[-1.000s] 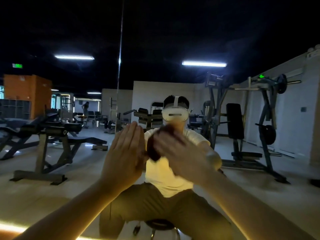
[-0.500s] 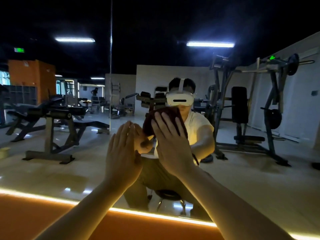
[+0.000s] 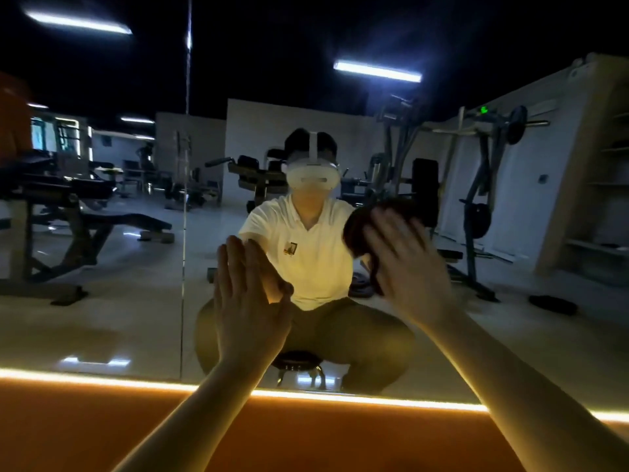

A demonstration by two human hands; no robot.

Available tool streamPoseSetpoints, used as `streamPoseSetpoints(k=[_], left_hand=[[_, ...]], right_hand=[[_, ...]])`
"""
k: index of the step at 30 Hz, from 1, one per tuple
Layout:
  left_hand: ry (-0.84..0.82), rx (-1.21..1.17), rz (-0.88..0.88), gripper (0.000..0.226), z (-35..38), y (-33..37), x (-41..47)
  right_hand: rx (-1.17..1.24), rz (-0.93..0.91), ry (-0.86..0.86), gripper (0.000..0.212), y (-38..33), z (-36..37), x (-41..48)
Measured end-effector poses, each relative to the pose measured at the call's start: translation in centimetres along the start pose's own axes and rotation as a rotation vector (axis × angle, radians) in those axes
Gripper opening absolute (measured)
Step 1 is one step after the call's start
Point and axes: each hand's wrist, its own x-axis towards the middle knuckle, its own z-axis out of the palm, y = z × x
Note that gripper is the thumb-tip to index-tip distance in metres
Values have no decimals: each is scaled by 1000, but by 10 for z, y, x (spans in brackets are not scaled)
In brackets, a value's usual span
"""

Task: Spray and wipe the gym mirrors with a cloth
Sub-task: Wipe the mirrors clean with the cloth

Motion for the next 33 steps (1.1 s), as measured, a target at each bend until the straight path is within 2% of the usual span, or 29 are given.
streamPoseSetpoints(k=[2,3,5,8,10,13,15,17,20,22,24,27,28,29,32,33], left_hand=[[0,22,26,94,0,0,-2],[-2,25,34,93,0,-2,-3],[1,18,42,94,1,-5,-2],[12,-4,59,99,6,-7,-5],[28,2,44,99,10,-4,-5],[57,20,-13,93,13,7,-4],[67,47,31,89,17,24,-11],[58,60,145,85,26,47,-25],[20,59,239,78,40,66,-45],[16,71,241,80,46,65,-48],[1,71,217,82,48,65,-48],[-20,35,193,81,45,72,-48],[-29,24,198,80,43,72,-48],[-42,17,201,79,42,71,-47],[-104,54,237,72,36,59,-47],[-126,68,271,68,33,54,-46]], right_hand=[[108,396,101,60,-1,-6,7],[154,511,138,60,-13,-6,10],[211,565,157,60,-51,3,9],[279,368,96,61,-114,27,-21],[260,117,16,66,-134,43,-49],[208,-299,-67,56,-118,62,-86],[145,-408,-78,52,-86,68,-102],[106,-293,-37,54,-51,67,-113],[103,67,36,64,-3,62,-135],[144,306,99,58,15,60,-140],[192,487,164,53,10,61,-132],[349,706,229,61,-37,56,-105],[413,697,235,64,-56,54,-97],[457,613,225,66,-76,52,-92],[452,156,118,62,-121,55,-97],[422,64,93,60,-124,60,-101]])
